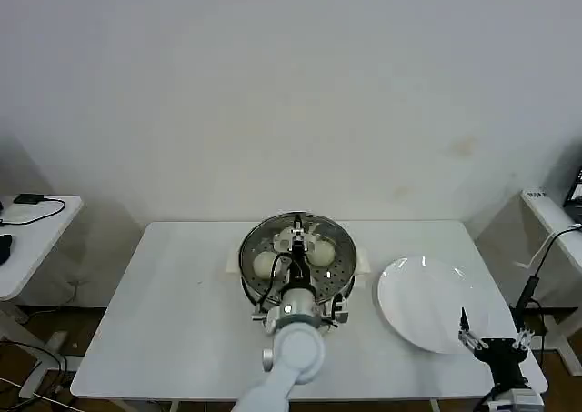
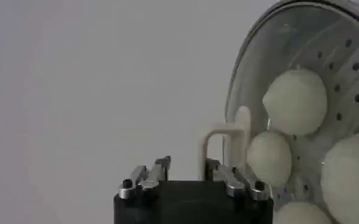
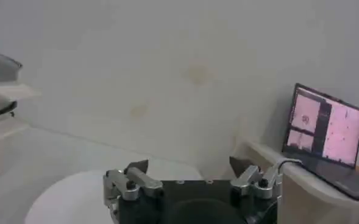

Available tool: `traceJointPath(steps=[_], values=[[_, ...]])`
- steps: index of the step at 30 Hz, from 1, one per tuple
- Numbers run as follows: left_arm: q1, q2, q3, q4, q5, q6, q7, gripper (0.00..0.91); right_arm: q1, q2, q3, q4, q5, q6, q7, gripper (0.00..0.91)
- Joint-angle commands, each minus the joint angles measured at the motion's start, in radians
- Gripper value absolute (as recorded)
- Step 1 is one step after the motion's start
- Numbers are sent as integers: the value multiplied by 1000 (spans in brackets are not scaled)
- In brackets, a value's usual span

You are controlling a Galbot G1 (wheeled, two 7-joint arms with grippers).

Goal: Take steamed baozi put them in steamer then cover it.

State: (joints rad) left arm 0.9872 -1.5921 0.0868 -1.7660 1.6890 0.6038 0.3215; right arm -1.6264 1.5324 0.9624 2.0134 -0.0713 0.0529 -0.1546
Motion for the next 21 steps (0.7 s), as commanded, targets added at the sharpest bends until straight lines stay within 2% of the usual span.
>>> traceJointPath(steps=[1,14,21], values=[[17,21,10,-68,-12,-1,5,907,-1,0,0,-1,-2,1,0,907],[73,102,36,-226,-75,-7,22,907,-1,2,-6,-8,-8,3,2,907],[142,196,33,-352,-206,-23,15,907,-4,1,-7,-13,-12,5,2,907]])
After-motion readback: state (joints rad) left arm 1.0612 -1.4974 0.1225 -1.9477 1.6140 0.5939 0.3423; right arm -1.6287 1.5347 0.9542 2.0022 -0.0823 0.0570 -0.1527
